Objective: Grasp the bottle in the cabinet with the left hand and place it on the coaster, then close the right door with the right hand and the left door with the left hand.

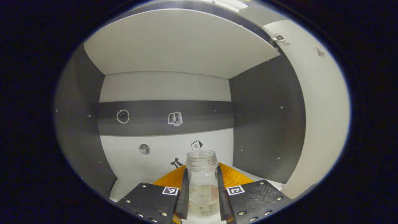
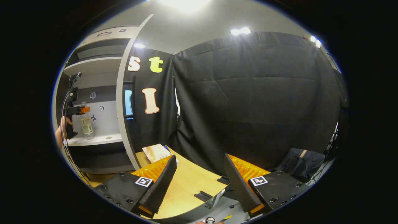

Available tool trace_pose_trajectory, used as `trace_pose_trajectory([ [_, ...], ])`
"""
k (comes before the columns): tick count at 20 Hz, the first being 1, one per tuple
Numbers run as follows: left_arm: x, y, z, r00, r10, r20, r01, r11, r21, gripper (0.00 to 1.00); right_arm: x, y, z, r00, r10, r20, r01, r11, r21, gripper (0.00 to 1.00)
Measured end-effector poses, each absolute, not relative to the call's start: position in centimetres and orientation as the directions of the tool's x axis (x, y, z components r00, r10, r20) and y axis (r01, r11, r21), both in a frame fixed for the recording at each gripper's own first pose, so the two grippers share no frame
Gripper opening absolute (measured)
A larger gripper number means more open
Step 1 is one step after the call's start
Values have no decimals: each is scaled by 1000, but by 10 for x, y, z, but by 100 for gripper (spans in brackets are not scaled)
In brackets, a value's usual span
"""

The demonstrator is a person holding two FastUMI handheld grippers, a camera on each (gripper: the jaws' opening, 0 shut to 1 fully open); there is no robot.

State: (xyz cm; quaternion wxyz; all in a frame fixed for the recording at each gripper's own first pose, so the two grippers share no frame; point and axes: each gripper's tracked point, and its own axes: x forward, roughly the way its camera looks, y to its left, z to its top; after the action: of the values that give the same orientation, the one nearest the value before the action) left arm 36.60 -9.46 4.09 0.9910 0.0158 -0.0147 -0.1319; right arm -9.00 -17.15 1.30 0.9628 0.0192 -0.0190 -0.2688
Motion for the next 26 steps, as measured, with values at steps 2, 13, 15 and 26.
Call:
trace_pose_trajectory([
  [2, 344, -95, 52, 955, -293, 44, 292, 956, 32, 32, -85, -171, 12, 862, -507, 32, 505, 862, 41, 98],
  [13, 199, -97, 79, 888, -445, 117, 454, 889, -57, 41, -30, -159, 21, 908, -411, 76, 408, 911, 51, 98],
  [15, 176, -96, 65, 880, -459, 124, 468, 881, -64, 40, -26, -160, 22, 909, -407, 87, 404, 913, 49, 98],
  [26, 105, -132, -94, 828, -560, -36, 555, 827, -93, 39, -23, -151, 15, 919, -389, 60, 384, 920, 83, 98],
])
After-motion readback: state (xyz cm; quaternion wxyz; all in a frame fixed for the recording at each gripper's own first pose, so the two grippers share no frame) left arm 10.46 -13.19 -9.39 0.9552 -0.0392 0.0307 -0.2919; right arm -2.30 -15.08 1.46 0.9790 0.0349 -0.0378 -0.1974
